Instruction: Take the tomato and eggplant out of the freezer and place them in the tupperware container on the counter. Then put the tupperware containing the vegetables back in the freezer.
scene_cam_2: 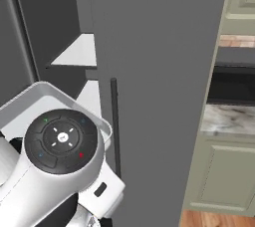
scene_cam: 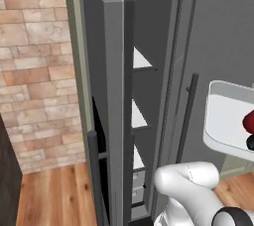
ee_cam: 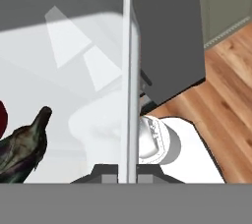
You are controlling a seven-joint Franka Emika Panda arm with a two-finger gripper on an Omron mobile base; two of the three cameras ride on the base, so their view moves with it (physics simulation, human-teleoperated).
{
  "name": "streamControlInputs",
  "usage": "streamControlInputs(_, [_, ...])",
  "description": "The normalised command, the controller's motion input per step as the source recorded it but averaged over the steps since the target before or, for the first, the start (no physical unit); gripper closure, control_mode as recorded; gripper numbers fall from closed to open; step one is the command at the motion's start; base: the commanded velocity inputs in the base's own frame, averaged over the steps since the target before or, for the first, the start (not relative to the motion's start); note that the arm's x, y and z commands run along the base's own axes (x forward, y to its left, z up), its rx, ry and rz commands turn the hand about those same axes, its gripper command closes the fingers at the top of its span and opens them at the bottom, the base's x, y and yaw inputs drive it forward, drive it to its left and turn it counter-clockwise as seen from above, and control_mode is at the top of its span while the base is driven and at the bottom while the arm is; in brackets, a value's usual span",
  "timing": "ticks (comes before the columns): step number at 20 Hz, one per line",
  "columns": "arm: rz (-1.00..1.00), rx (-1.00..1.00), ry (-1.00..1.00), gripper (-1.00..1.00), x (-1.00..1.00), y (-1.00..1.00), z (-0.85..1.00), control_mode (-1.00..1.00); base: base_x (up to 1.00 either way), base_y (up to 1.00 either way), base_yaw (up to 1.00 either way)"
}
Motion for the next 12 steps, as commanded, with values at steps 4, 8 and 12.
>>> streamControlInputs(4, [-0.08,0.0,0.02,1.0,0.13,0.3,0.0,-1.0,0.09,0.09,-0.01])
streamControlInputs(8, [-0.25,0.0,0.05,1.0,0.32,0.51,0.16,-1.0,0.0,0.0,0.0])
streamControlInputs(12, [-0.28,0.02,0.07,1.0,0.42,0.53,0.18,-1.0,0.0,0.0,0.0])
